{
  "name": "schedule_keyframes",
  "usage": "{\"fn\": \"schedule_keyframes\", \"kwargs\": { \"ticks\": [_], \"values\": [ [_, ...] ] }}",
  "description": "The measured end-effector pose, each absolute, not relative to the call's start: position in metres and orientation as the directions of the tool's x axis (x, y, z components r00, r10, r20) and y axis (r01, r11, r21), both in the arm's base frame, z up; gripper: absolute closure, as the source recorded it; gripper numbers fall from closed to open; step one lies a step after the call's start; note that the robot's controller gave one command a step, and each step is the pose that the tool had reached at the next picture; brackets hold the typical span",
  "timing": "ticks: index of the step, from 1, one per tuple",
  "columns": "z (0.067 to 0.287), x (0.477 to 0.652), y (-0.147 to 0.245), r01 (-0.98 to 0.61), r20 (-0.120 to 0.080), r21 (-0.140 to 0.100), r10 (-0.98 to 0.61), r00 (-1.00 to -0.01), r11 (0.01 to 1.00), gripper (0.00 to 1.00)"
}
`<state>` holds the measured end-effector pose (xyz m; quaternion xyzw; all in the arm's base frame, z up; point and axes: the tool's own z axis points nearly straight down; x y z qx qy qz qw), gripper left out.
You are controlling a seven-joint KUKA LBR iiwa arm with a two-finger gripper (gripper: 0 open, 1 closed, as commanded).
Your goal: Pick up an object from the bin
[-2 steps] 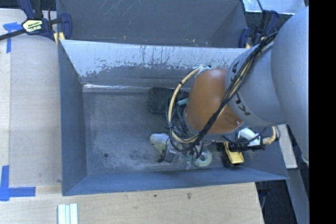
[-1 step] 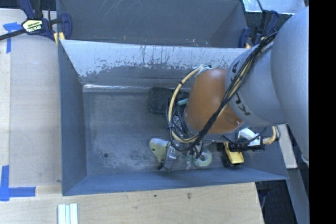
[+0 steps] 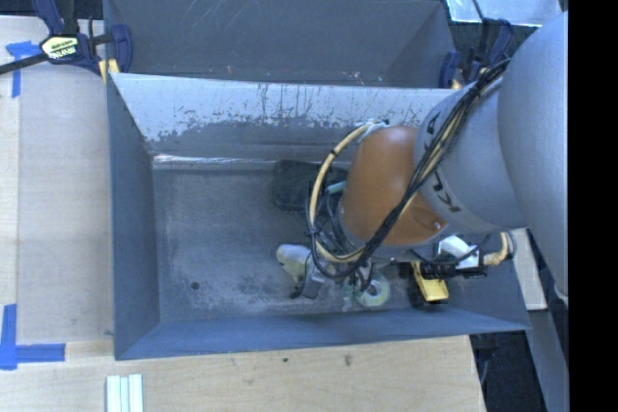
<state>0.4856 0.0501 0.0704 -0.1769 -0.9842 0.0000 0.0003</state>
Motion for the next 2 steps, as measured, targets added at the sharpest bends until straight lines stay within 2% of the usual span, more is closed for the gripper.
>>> {"fn": "schedule_keyframes", "kwargs": {
  "ticks": [1, 2],
  "values": [
    [0.070, 0.486, 0.050, 0.348, 0.001, 0.000, 0.348, -0.937, 0.937, 1.00],
    [0.269, 0.493, 0.056, 0.329, 0.000, -0.001, 0.329, -0.944, 0.944, 1.00]
  ]
}}
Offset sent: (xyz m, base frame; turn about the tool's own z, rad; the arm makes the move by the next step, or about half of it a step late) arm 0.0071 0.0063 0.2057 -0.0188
